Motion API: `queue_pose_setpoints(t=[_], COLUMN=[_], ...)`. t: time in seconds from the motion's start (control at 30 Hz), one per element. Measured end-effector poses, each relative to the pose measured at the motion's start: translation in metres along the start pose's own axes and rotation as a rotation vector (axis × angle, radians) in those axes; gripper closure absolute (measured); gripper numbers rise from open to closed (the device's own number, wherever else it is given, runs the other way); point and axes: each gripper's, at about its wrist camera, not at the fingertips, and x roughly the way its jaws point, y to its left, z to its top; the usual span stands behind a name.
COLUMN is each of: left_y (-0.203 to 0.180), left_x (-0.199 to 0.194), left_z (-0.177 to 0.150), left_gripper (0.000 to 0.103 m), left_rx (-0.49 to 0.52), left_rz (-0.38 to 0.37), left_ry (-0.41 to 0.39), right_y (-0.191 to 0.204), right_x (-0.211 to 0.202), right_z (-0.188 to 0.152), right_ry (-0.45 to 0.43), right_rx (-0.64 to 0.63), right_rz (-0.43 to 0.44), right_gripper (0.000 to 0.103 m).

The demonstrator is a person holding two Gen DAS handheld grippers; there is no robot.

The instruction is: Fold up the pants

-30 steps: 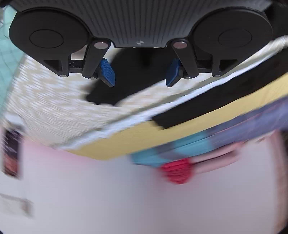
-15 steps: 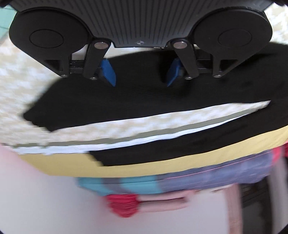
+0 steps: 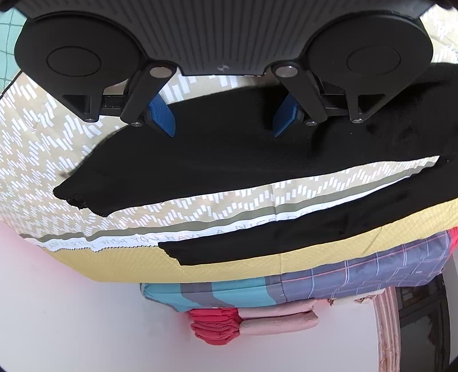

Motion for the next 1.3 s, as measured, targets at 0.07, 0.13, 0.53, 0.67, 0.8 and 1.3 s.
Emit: queue_pose_setpoints(t=[0.07,0.13,0.53,0.67,0.8,1.3], left_y=[0.0,0.0,0.072,0.086,0.087,0.084], left_x=[0.0,0.0,-0.074,-0.061,-0.046,-0.027], left_z=[0.0,0.0,-0.023,-0.034,-0.033,-0.024], left_gripper=[0.0,0.0,0.0,0.0,0.0,0.0], left_rx=[0.0,0.001,-0.247,-0.379,-0.461,-0.518], left_rz=[0.0,-0.002,-0.277,-0.442,-0.481,-0.551], left_ry=[0.0,0.001,0.122,0.23,0.207,0.107], right_y=[-0.001,-0.005,-0.044,-0.056,-0.076,-0.11], right_x=[0.0,0.001,-0.013,-0.022,-0.026,0.008], right_z=[0.0,0.001,0.008,0.011,0.014,0.004], right_ry=[0.0,0.0,-0.024,0.013,0.098,0.221], right_rx=[-0.004,0.009,0.202,0.301,0.464,0.653], right_rz=[0.001,-0.013,0.065,0.2,0.412,0.416], right_gripper=[0.024,0.024,0.024,0.025,0.025,0.038])
